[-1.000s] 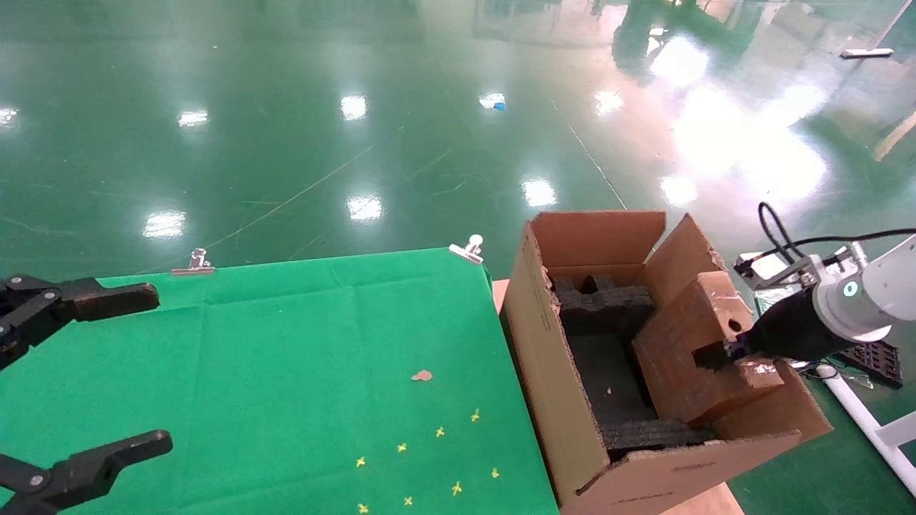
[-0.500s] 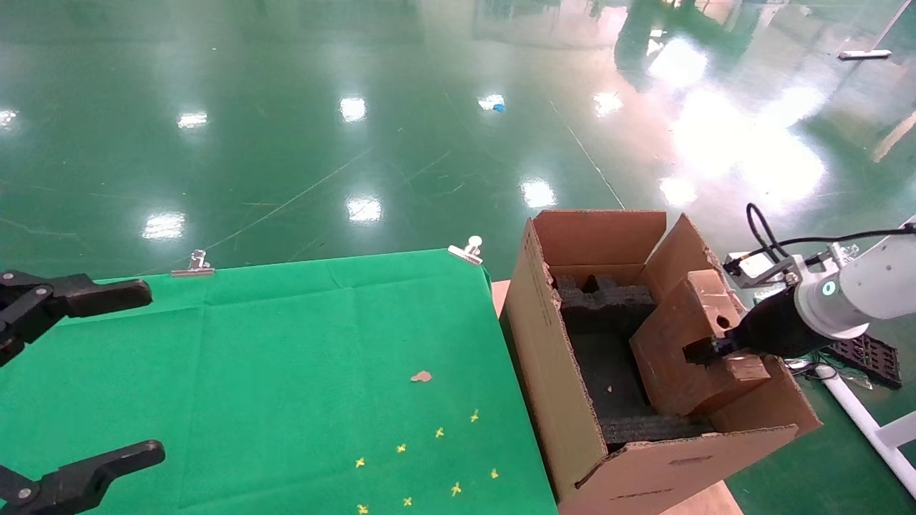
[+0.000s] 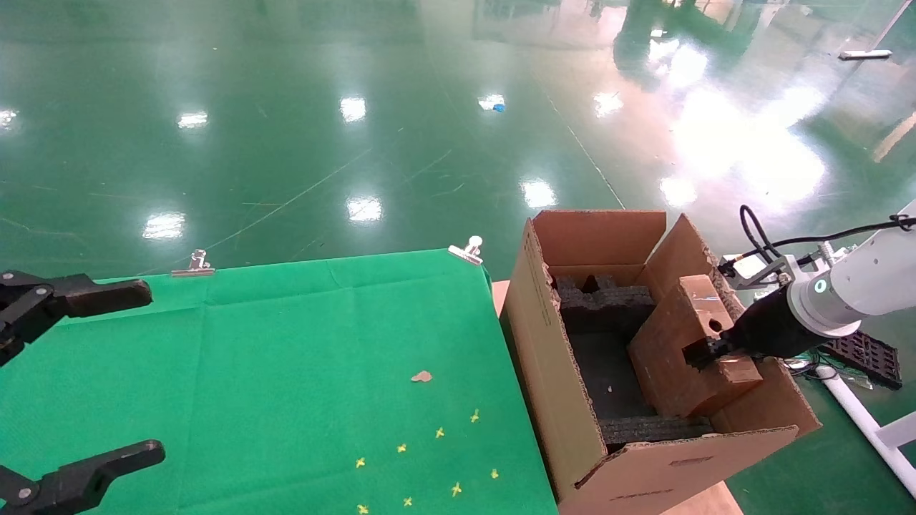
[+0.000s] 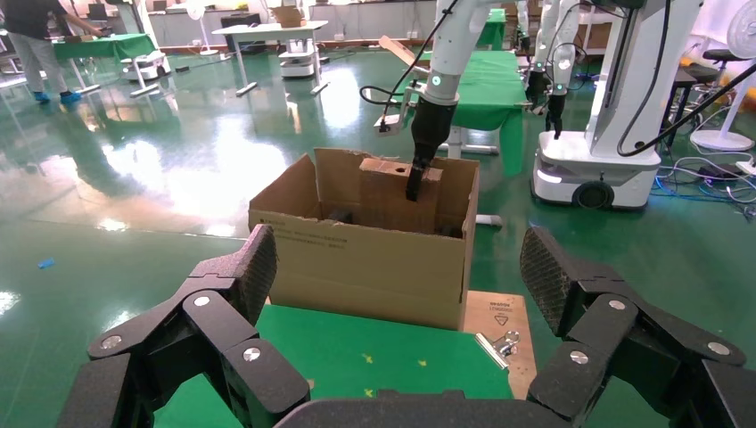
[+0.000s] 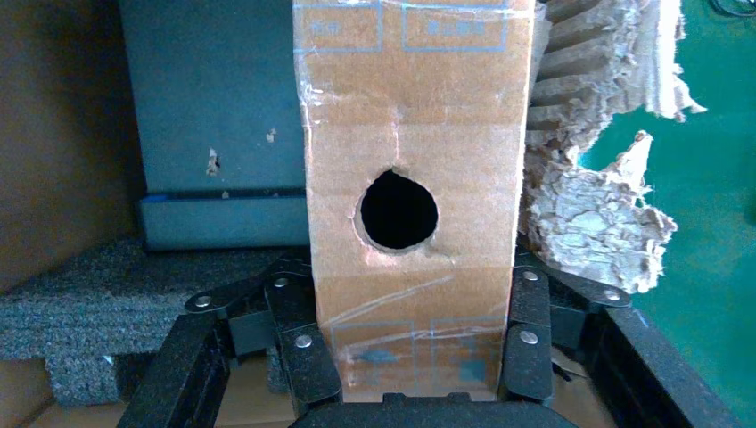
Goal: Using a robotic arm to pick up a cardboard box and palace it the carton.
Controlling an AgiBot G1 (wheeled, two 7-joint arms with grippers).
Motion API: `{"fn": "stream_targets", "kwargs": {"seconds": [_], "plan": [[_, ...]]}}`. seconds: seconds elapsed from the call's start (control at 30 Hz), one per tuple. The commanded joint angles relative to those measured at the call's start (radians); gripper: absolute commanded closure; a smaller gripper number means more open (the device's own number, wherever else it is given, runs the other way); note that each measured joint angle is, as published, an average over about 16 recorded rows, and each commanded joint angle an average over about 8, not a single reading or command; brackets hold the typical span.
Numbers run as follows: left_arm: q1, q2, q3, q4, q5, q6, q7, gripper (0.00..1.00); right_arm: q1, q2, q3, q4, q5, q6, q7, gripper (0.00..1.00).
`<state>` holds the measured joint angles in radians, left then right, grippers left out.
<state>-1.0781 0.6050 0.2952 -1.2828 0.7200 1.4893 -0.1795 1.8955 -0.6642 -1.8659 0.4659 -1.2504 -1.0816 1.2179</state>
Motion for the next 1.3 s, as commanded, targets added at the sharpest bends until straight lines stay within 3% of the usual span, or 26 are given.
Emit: {"fn": "stream_targets", "kwargs": {"seconds": [0.03,0.5,0.7,1.03,1.3], "plan": [[0.000,0.000,0.000,0.000,0.000,0.000,0.000,0.00,0.002,-0.006,0.000,-0.013,-0.001,-0.004,-0.006,0.00],[0.000,0.000,0.001,0.000,-0.001,0.000,0.000,0.00,0.057,-0.016,0.002,-0.022,-0.015,-0.027,-0.021,0.00],[0.000,-0.001,0.001,0.000,-0.001,-0.001,0.001,0.00,0.165,0.002,0.019,0.029,-0.025,-0.045,-0.047,0.00],[0.000,-0.001,0.002,0.000,-0.001,-0.001,0.001,0.00,0.486,0.077,0.051,0.288,-0.122,-0.091,-0.038,0.00],[0.000,-0.001,0.002,0.000,-0.001,-0.001,0.001,0.00,0.579,0.178,0.072,0.535,-0.172,-0.050,0.043,0.00]]}}
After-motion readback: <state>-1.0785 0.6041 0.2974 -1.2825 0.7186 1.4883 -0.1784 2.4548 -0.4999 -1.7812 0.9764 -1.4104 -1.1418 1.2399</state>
